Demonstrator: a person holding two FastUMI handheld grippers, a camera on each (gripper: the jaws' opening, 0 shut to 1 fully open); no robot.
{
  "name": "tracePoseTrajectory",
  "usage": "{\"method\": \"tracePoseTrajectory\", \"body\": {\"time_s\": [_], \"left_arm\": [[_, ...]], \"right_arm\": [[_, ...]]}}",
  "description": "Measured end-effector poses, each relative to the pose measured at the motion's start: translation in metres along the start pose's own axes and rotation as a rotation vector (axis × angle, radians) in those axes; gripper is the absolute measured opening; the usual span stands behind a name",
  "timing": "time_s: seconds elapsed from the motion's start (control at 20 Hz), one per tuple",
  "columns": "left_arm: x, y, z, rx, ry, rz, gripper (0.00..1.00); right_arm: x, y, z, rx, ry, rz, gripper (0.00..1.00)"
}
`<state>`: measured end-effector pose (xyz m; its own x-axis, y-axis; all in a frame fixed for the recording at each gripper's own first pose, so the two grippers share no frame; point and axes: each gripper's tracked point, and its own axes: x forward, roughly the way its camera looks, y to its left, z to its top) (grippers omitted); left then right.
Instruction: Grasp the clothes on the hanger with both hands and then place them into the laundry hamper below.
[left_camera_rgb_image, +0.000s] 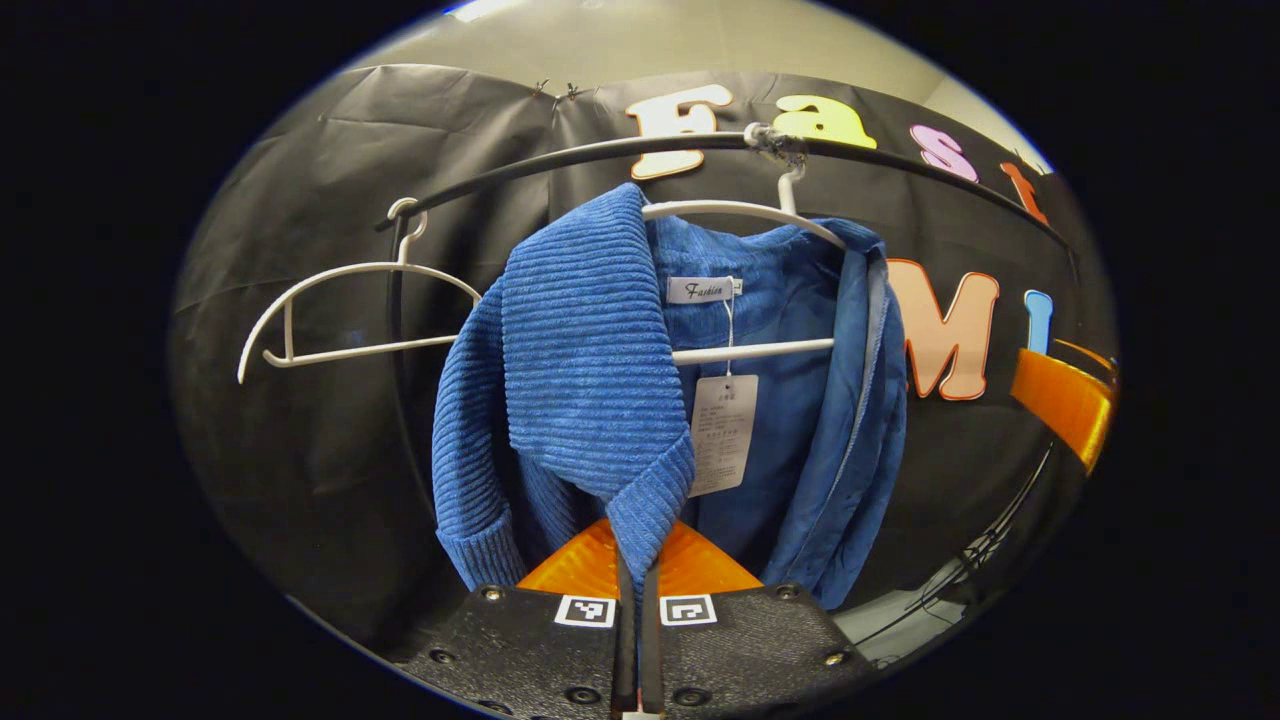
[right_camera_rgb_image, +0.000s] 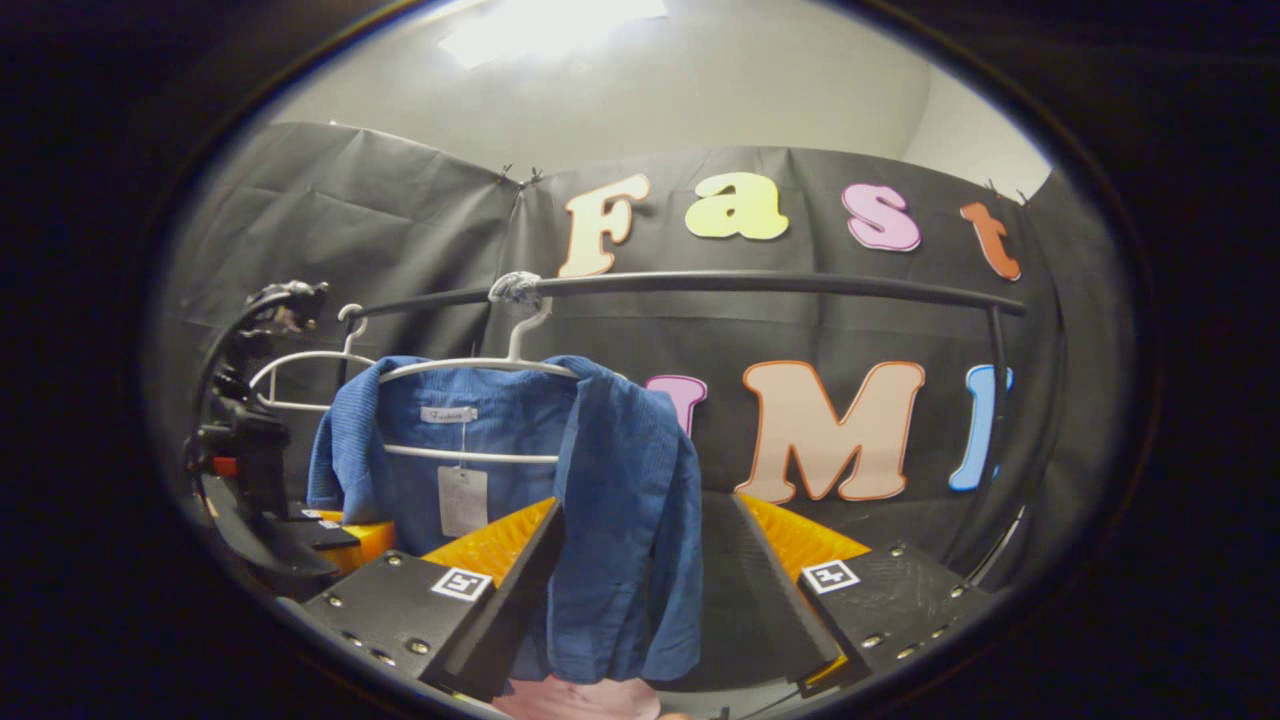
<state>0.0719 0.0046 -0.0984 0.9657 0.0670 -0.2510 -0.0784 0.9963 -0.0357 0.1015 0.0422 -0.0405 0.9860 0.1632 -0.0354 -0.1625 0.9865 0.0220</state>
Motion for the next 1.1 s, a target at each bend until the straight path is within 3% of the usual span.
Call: {"method": "tracePoseTrajectory", "body": {"time_s": [0.5,0.7,0.75,1.0,1.05,1.1], "left_arm": [[-0.018,0.009,0.014,0.02,-0.016,-0.052,0.02],[-0.025,0.015,0.023,0.044,-0.033,-0.051,0.02],[-0.026,0.017,0.027,0.052,-0.042,-0.047,0.02],[-0.032,0.024,0.041,0.06,-0.07,-0.028,0.02],[-0.033,0.026,0.044,0.062,-0.074,-0.022,0.02],[-0.034,0.028,0.046,0.064,-0.079,-0.016,0.02]], "right_arm": [[0.058,0.053,-0.034,0.053,0.041,0.059,0.97],[0.081,0.058,-0.05,0.076,0.059,0.019,0.93],[0.087,0.057,-0.05,0.086,0.055,0.001,0.97],[0.113,0.063,-0.064,0.127,0.08,-0.042,0.97],[0.116,0.062,-0.069,0.126,0.09,-0.049,0.93],[0.12,0.061,-0.075,0.123,0.1,-0.057,0.97]]}}
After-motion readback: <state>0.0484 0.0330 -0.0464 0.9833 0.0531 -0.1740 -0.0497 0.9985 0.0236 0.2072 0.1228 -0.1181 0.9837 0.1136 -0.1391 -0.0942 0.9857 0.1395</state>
